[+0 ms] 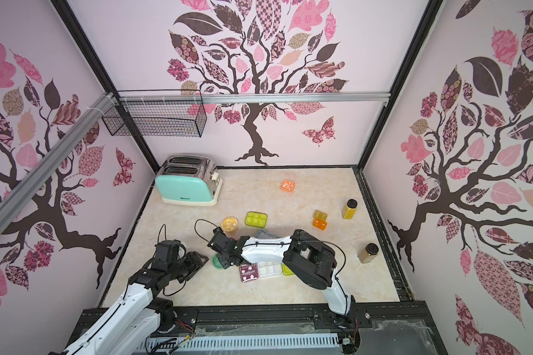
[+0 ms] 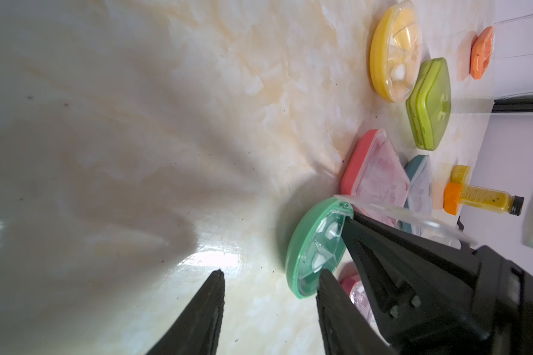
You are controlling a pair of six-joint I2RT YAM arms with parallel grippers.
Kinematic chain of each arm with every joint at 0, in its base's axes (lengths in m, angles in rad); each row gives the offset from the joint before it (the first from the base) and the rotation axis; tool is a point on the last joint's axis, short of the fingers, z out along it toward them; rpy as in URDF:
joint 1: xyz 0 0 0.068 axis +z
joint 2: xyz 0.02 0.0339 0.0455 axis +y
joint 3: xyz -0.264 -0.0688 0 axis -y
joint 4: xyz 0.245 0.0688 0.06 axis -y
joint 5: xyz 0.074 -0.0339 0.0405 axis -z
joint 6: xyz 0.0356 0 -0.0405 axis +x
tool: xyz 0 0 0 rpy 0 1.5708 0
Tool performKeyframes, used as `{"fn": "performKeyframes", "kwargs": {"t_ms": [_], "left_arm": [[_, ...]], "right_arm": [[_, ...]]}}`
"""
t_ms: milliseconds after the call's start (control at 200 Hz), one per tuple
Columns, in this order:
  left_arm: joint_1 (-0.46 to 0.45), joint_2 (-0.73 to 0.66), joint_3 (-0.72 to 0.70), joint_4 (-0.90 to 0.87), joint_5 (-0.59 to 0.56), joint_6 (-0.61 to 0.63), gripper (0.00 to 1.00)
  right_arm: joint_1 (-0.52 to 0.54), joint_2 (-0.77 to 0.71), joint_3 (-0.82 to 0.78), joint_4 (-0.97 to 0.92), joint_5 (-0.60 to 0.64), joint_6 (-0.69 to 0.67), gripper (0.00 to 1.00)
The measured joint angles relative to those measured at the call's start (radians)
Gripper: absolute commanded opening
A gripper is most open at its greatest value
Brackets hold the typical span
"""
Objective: Close pillboxes
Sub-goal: Place the pillbox at the center of the board.
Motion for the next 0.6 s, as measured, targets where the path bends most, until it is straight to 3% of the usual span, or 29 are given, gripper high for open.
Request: {"fn": "performKeyframes", "kwargs": {"t_ms": [205,450,600], "left_arm": [[-0.001,0.047,0.000,0.055,0.010,0.009,0.48],[-0.004,0.135,0.000,0.109,0.060,0.035,0.47],[-0.016,0.197,0.000,0.134,0.103,0.044,0.44]], "right_arm": [[-0.023,0.000,0.000,0.011,0.013,0.007,0.15],[-0.054,-0.042,-0.019,0.006,-0.038,0.020,0.47],[-0.060,-0.155,-0.054,-0.012,-0.115,0.013,0.49]]}}
